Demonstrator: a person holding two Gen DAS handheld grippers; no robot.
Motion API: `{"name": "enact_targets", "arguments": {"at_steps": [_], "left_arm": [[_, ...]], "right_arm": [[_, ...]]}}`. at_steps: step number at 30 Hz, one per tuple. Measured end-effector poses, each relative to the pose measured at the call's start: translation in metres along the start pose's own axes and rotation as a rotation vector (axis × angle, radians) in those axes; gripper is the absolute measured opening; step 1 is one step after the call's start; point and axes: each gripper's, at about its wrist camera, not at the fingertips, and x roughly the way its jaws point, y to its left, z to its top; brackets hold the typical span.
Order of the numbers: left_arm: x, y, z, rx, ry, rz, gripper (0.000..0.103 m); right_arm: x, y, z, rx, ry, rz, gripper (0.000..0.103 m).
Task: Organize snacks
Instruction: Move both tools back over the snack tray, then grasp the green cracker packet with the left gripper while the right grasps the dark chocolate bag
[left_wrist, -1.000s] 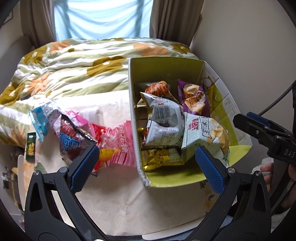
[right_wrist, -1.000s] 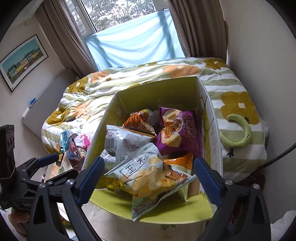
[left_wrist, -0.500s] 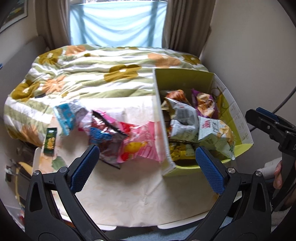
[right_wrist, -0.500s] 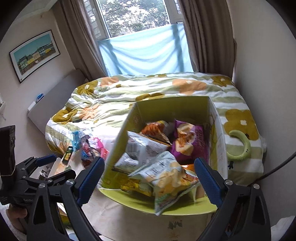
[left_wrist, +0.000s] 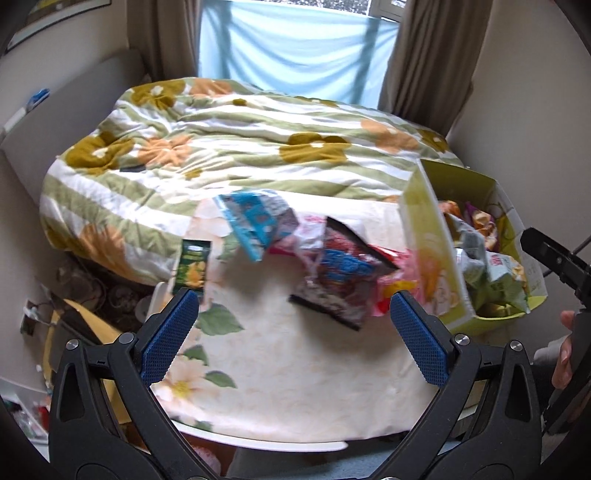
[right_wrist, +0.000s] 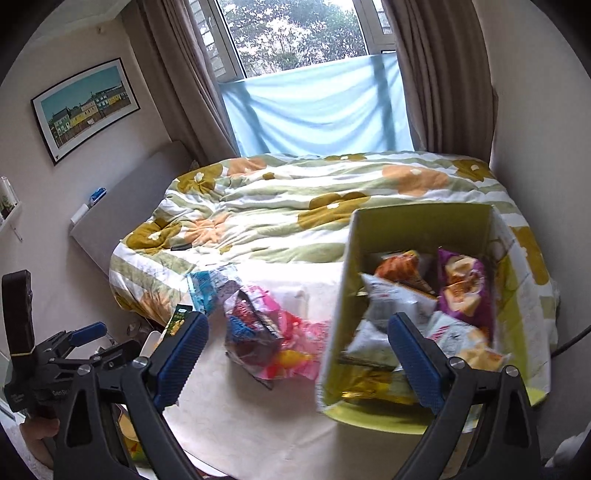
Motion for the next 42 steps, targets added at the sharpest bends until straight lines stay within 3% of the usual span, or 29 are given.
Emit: {"name": "enact_targets", "arguments": {"at_steps": [9,16,20,22,25,29,42], "left_arm": [[0.035,0.085,0.015,-0.002,0.074,-0.016,0.103],[0.095,0.125,0.023,0.013,0.178,-0.068,0.099],[0.135,0.129,0.024,0.076,0.223,-0.053,0.092],[0.154,0.126,0.023,0.105,0.237,-0.008,0.092],[0.185,0.127,0.022,0.115,0.282,0.052,0.092],[0.218,0.124,0.018,0.130,0.332,0.066,0.088],[0.246,0.113,0.009,0.148,0.375,0.030,0.083]], "right_arm": [[0.056,0.053,-0.014,0.081,0.058,-0.036,0.097],[0.103,0.073,-0.033,0.152,0.110,-0.094,0.097],[0.124,0.078,-0.046,0.190,0.120,-0.129,0.097],[0.134,0.079,-0.052,0.205,0.124,-0.142,0.097],[0.147,0.080,-0.057,0.208,0.128,-0.172,0.097],[0.161,0.081,-0.059,0.218,0.138,-0.207,0.097],[0.184,0.088,-0.052,0.209,0.162,-0.217,0.097]]}}
